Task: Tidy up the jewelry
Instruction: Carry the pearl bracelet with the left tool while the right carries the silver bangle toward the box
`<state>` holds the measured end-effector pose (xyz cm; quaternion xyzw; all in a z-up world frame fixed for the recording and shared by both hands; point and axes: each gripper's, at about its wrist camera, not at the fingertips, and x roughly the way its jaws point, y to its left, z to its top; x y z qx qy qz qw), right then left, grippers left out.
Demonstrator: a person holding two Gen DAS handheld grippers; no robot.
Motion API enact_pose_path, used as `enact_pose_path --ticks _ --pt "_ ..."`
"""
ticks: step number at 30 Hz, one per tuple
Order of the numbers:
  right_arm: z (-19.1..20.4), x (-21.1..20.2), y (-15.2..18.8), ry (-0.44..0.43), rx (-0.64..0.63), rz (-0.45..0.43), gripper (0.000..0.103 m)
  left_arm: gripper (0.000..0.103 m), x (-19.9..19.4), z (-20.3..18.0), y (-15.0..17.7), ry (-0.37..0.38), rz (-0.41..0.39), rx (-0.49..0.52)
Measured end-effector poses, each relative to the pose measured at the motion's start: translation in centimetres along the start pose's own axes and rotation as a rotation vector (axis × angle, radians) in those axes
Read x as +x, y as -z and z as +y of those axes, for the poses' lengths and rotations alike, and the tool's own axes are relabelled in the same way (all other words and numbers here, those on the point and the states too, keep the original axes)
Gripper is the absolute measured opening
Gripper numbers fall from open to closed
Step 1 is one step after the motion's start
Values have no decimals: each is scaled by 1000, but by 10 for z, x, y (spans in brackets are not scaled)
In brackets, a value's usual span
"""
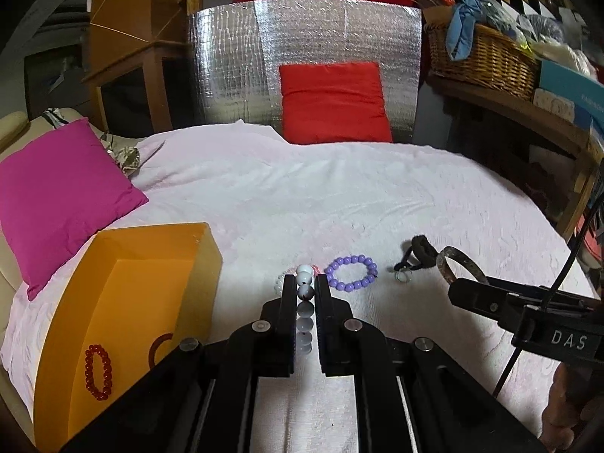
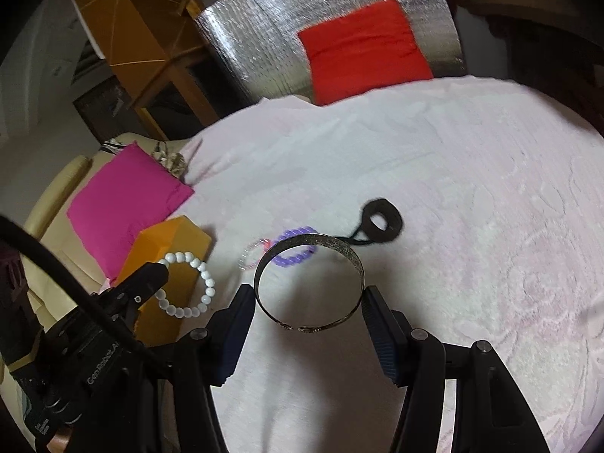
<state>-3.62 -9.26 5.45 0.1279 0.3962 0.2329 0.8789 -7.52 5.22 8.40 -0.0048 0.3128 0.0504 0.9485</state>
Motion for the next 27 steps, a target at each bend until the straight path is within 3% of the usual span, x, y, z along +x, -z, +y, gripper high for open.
enact_pose_path --ticks 11,27 --pt "31 2 0 -75 -63 -44 62 10 -17 26 -5 -6 -51 -57" --pt "76 20 7 -179 -123 -41 62 9 -39 69 -5 -142 -128 -130"
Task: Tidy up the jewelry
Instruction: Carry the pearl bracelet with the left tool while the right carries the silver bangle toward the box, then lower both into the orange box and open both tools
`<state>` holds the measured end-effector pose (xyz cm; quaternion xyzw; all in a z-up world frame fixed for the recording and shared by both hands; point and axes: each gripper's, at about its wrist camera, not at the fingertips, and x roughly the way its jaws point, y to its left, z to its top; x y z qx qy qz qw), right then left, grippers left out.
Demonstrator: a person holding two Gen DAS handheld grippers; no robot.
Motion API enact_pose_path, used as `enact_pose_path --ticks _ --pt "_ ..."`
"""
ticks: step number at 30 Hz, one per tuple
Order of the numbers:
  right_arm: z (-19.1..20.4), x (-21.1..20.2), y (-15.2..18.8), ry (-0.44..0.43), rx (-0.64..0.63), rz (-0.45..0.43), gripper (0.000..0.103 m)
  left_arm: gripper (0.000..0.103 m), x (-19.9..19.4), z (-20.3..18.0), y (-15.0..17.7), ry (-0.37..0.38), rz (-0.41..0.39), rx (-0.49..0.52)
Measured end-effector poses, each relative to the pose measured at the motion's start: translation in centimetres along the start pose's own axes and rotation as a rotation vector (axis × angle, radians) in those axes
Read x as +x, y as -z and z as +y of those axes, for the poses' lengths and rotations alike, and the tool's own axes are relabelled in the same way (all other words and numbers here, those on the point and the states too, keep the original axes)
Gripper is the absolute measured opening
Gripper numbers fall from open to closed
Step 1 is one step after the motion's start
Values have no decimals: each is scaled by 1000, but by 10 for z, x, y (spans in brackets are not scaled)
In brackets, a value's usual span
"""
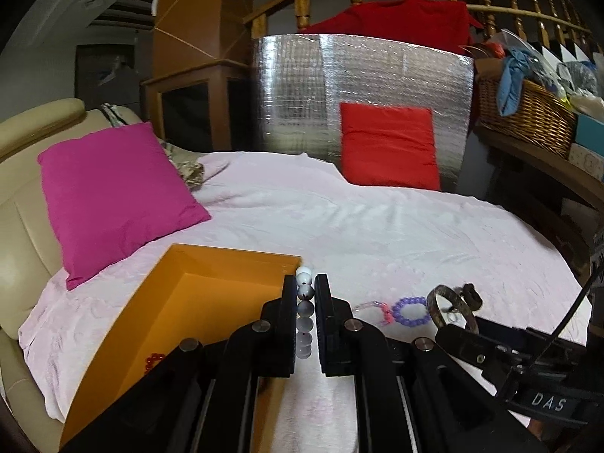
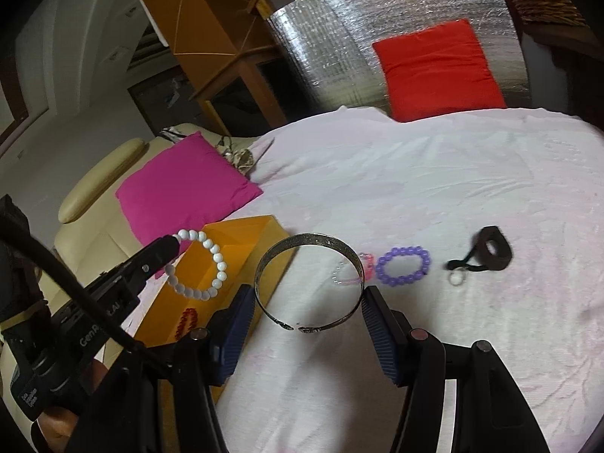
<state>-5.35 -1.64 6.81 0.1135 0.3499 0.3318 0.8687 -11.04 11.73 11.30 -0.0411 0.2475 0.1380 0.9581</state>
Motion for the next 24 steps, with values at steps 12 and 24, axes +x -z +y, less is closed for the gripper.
enact_pose_path --ticks 12,24 --pt "30 23 3 -72 -9 16 62 10 -6 30 2 -135 -16 -55" --pt "78 58 15 -160 -82 92 62 10 -15 108 36 -322 76 -204"
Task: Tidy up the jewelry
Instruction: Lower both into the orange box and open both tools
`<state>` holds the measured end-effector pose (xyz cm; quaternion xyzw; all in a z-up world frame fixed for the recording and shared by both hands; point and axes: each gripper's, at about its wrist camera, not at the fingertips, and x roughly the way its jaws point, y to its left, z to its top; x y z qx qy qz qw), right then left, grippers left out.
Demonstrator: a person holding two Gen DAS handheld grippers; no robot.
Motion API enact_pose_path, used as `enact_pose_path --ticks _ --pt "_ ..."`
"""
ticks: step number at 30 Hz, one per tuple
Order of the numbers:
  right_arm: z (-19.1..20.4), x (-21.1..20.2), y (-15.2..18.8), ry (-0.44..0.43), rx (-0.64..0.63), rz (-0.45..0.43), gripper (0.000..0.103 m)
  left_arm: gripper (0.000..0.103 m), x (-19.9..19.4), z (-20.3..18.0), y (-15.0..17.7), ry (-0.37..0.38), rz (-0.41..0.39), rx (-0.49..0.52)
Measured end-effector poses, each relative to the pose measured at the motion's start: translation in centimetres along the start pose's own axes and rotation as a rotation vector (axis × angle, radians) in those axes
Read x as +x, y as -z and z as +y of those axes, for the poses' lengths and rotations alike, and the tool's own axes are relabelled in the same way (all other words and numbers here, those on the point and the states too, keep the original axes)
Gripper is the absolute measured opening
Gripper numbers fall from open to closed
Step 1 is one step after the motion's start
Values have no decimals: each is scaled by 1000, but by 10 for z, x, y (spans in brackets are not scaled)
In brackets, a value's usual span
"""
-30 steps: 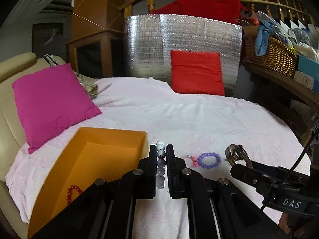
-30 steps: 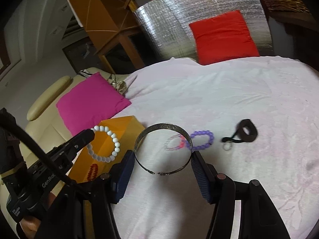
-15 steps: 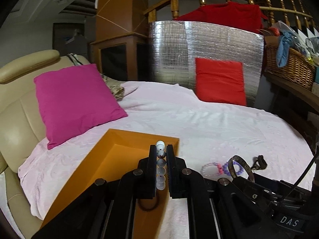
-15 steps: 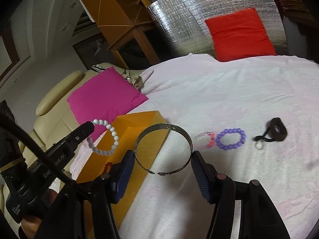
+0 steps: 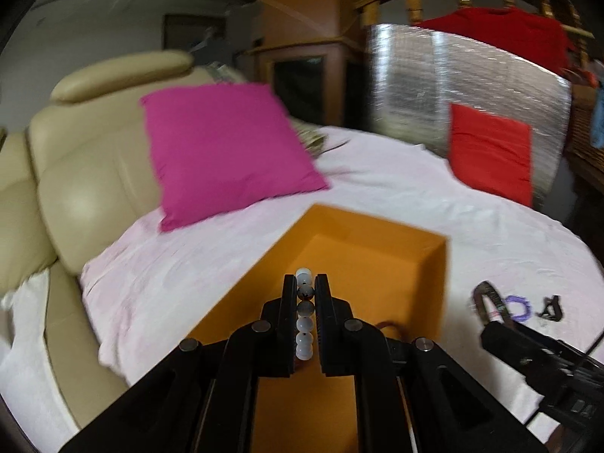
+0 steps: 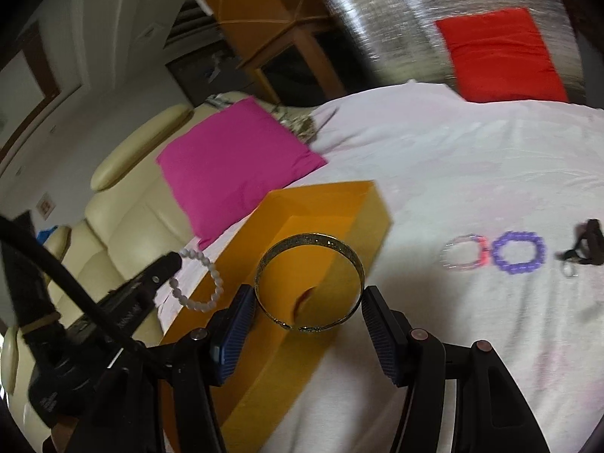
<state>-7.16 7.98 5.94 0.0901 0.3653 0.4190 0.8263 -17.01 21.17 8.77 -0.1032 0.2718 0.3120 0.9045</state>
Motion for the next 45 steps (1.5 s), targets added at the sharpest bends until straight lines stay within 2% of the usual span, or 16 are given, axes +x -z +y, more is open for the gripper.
enact_pose_path --ticks 3,9,16,26,29,31,38,41,43,45 --pt "17 12 6 -30 -29 27 62 10 7 21 8 -45 43 -42" --pt "47 34 22 -81 -89 91 62 10 23 41 20 -77 128 -82" --pt "61 55 34 -78 -132 148 62 10 45 55 31 -102 242 -129" --pt "59 61 34 -72 -123 124 62 10 55 72 36 -162 289 -172" --pt "58 65 33 -97 -93 127 62 10 56 77 39 -175 304 -202" --pt "57 69 32 -107 -72 129 62 15 56 78 40 -183 312 -209" --pt "60 74 29 -117 -51 133 63 20 51 75 39 -181 286 -191" --pt "52 67 24 -114 -21 107 63 24 47 72 36 -174 252 -185" --pt "46 59 20 -107 -9 87 63 40 37 65 31 -183 186 -156" --pt "40 49 16 -93 -4 67 63 53 26 56 25 -190 106 -118"
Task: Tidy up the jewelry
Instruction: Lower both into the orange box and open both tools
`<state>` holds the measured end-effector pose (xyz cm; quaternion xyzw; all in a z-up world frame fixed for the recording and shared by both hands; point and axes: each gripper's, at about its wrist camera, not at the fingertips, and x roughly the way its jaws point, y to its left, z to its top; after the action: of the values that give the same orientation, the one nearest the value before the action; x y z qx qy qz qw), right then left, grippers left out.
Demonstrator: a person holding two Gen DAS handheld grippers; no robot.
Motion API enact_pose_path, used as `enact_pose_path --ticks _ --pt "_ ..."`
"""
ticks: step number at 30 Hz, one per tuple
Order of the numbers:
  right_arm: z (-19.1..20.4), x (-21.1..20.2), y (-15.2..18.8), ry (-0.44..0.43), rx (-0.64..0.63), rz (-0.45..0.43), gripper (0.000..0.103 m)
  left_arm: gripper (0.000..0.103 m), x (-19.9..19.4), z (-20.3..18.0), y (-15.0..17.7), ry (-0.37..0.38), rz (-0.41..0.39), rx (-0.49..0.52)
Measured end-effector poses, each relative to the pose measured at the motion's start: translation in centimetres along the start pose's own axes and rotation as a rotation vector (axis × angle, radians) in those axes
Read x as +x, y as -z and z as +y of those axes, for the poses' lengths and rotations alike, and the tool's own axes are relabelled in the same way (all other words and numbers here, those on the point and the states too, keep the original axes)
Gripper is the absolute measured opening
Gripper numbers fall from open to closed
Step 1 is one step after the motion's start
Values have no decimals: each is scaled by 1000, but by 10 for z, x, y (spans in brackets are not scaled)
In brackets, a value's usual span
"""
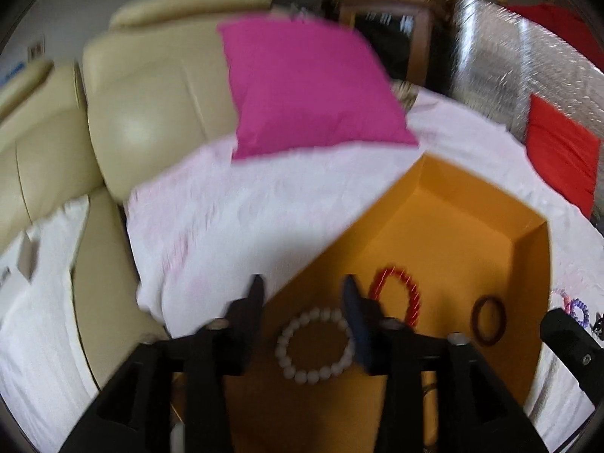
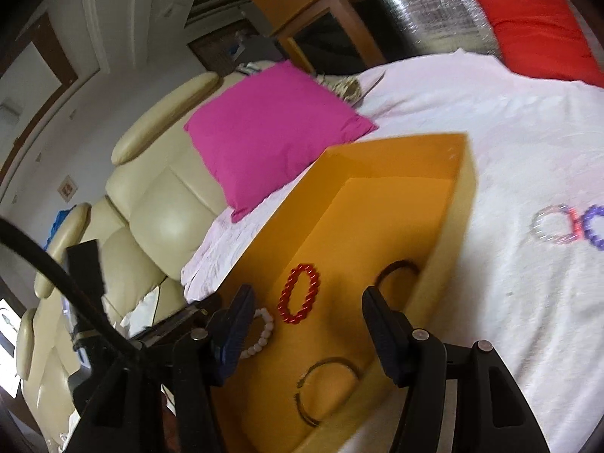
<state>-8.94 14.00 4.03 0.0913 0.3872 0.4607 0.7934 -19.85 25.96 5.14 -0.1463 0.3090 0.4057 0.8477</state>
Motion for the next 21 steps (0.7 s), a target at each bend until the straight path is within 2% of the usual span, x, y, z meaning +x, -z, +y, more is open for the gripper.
enact_pose_path --ticks 2,5,6,9,12,18,21 --pt "-10 -15 -1 29 13 -28 63 56 -16 -11 -3 17 -93 41" --pt "-30 -37 0 116 42 -81 63 68 -35 -22 -5 40 -198 75" --pt "-37 -44 1 157 50 -96 63 70 -41 -26 -6 68 -233 82" --pt "-58 -61 2 241 105 -127 63 71 -49 -37 -6 175 -259 97" --pt "-82 -79 9 350 180 -138 63 71 -51 -51 -5 282 -233 127" --pt "-106 -108 19 505 234 -109 63 72 -50 -84 2 474 -73 158" --pt "-117 -128 23 554 254 -93 63 72 -54 -110 13 555 10 250"
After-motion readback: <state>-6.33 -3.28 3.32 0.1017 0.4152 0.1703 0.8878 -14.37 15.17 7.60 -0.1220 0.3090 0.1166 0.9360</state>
